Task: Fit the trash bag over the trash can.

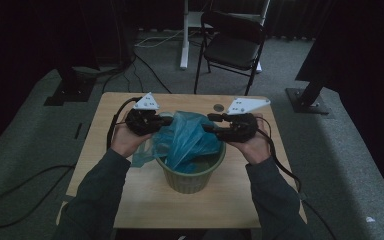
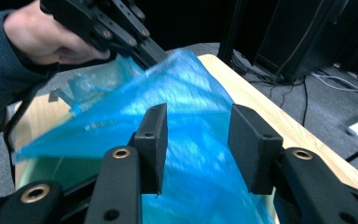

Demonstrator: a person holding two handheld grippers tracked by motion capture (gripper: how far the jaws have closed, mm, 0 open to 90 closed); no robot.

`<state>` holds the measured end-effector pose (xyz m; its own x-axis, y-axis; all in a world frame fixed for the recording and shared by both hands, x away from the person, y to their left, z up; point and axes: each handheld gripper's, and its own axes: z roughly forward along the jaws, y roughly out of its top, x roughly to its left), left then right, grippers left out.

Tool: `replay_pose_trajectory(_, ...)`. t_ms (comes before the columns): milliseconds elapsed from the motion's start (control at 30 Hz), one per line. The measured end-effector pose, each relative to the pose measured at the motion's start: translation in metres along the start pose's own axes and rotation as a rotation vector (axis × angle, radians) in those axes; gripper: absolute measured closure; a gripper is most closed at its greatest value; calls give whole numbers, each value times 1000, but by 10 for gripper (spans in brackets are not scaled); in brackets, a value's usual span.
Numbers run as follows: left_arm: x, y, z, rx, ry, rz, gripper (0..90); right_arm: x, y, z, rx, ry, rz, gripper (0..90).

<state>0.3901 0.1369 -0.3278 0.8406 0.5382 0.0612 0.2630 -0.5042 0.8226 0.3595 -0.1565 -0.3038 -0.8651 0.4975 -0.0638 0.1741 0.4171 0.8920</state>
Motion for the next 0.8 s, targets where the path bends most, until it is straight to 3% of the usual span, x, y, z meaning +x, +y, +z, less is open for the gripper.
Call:
replay_pose_trajectory(300, -5, 7, 4, -1, -2, 19, 891, 10, 17, 18, 18, 2, -36, 542)
replay_pose_trajectory(400, -8, 10, 5, -13, -7, 27, 891, 8, 16, 32, 93, -39, -37, 672)
replay_pose_trajectory(433, -8, 10, 5, -13, -7, 27, 891, 8, 16, 32, 93, -39, -37, 672)
replay_pose_trajectory(500, -9, 11, 6, -13, -2, 29, 890, 4, 13, 37, 132, -94, -20, 839)
replay_pose_trajectory(600, -9, 11, 7, -12, -2, 28, 881, 0, 10, 36, 148, -131, -5, 898)
replay_pose_trajectory(733, -8, 12, 7, -19, 3, 23, 874, -1, 11, 33, 144, -145, 1, 889)
replay_pose_trajectory(800, -10, 13, 8, -19, 2, 26, 876, -1, 13, 30, 107, -114, 12, 760)
